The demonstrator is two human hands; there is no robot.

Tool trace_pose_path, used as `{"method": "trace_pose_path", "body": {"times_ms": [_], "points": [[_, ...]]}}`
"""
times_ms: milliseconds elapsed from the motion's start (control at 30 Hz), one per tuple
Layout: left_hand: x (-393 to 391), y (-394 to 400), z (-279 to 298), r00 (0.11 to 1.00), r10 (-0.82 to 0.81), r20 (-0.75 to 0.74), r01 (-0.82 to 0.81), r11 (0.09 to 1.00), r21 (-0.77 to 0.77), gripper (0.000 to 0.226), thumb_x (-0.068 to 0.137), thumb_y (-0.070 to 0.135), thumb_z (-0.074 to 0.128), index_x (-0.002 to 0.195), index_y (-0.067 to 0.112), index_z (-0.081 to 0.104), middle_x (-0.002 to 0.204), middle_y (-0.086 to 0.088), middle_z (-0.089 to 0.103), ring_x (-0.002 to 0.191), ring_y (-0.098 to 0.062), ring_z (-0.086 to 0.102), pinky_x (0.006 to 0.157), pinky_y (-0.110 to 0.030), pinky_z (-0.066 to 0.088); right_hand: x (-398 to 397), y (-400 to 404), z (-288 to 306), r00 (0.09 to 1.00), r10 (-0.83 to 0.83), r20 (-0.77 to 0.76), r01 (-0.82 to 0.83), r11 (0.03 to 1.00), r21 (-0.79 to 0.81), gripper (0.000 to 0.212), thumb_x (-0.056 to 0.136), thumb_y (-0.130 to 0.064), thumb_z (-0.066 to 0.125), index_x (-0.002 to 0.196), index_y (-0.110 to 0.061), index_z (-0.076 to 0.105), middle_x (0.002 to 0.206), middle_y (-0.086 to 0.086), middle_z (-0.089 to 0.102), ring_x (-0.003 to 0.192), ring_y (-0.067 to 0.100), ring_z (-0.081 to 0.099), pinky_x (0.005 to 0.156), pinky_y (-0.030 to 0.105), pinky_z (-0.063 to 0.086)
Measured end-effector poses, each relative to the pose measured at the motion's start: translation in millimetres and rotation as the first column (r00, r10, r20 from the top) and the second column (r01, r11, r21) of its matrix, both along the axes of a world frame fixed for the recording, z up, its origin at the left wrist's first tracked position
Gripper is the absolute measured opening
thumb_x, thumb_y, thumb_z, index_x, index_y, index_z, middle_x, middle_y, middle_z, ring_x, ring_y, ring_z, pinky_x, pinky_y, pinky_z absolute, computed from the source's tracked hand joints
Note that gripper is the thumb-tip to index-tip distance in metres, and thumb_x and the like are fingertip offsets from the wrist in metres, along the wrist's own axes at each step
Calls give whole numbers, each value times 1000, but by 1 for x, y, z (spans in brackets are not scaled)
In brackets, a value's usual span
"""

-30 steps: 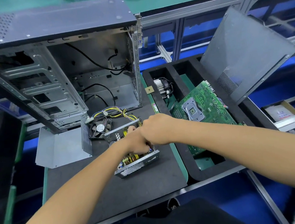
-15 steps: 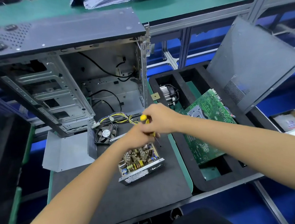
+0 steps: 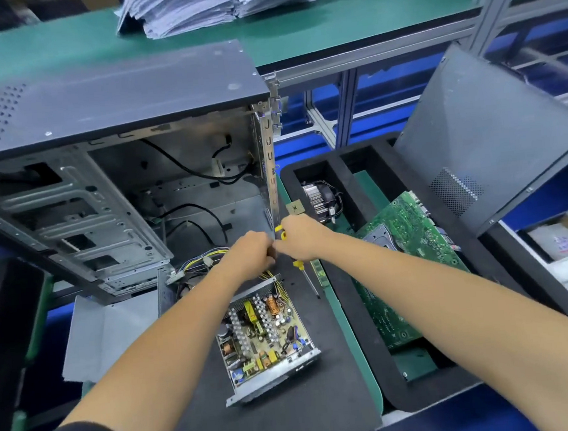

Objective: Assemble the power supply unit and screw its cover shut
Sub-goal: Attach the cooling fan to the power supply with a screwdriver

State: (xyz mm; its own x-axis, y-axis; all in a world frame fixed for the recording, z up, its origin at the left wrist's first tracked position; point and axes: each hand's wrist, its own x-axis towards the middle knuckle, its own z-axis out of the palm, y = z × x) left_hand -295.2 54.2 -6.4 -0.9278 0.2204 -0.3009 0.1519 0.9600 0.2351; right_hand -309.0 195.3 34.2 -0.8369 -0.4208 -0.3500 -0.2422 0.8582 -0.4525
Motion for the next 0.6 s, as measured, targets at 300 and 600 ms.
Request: {"method": "trace_pose_path", "body": {"times_ms": [300, 600], "points": [[-20, -1, -22, 989, -34, 145, 37, 999, -22, 25, 74, 28, 81, 78, 22, 58, 80, 1, 55, 74, -19, 54, 64, -29, 41, -10, -2, -15, 998, -52, 18, 53, 998, -45, 20, 88, -27, 57, 79, -10, 50, 78, 7, 59, 68, 22, 54, 57, 32, 43], [-18, 0, -18, 986, -91, 142, 97, 995, -31, 15, 81, 10, 62, 73, 20, 54, 87, -5, 61, 80, -25, 59, 67, -31, 47, -8, -7, -8, 999, -31, -7, 31, 998, -59, 26, 88, -27, 57, 68, -17, 44, 70, 3, 55, 59, 16, 51, 48, 28, 35]]}}
